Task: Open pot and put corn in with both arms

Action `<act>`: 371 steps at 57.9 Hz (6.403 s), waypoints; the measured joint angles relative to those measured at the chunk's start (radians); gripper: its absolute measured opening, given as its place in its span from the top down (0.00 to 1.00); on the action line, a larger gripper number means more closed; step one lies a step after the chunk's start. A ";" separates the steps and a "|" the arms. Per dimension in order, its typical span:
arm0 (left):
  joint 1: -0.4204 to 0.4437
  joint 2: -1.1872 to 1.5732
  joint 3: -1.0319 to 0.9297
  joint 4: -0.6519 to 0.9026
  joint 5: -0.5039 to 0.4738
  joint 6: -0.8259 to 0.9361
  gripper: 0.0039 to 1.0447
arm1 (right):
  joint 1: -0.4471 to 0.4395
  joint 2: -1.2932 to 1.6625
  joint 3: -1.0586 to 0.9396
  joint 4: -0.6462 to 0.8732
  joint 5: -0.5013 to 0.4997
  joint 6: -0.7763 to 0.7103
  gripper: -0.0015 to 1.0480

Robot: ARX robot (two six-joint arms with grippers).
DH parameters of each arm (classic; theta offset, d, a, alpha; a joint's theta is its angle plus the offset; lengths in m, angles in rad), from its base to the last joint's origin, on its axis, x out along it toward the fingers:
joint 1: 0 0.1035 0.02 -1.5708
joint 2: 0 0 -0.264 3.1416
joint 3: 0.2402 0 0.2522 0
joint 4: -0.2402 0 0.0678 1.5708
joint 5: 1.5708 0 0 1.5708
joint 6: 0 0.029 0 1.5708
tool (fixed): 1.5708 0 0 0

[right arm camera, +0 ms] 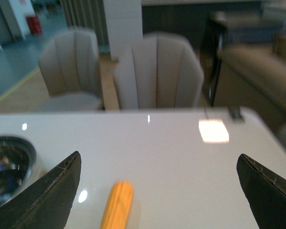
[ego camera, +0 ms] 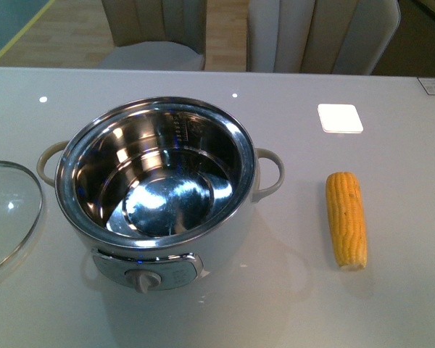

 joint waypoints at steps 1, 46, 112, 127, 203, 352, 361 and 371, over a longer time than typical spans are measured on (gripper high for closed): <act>0.000 0.000 0.000 0.000 0.000 0.000 0.63 | 0.000 0.039 0.018 -0.053 0.000 0.032 0.08; 0.000 0.000 0.000 0.000 0.000 0.002 0.07 | -0.016 1.368 0.180 0.710 -0.173 -0.166 0.08; 0.000 -0.002 0.000 0.000 0.000 0.002 0.07 | 0.146 1.870 0.319 0.988 -0.097 -0.126 0.08; 0.000 -0.002 0.000 0.000 0.000 0.002 0.07 | 0.149 1.903 0.325 1.064 -0.140 -0.162 0.08; 0.000 -0.002 0.000 0.000 0.000 0.002 0.07 | 0.006 1.864 0.209 1.166 -0.217 -0.272 0.83; 0.000 -0.002 0.000 0.000 0.000 0.003 0.07 | 0.248 0.996 0.396 0.448 -0.004 -0.015 0.08; 0.000 -0.002 0.000 0.000 0.000 0.002 0.07 | 0.046 0.726 0.344 0.285 -0.060 -0.084 0.08; 0.000 -0.002 0.000 0.000 0.000 0.002 0.07 | -0.191 0.477 0.310 0.131 -0.182 -0.159 0.08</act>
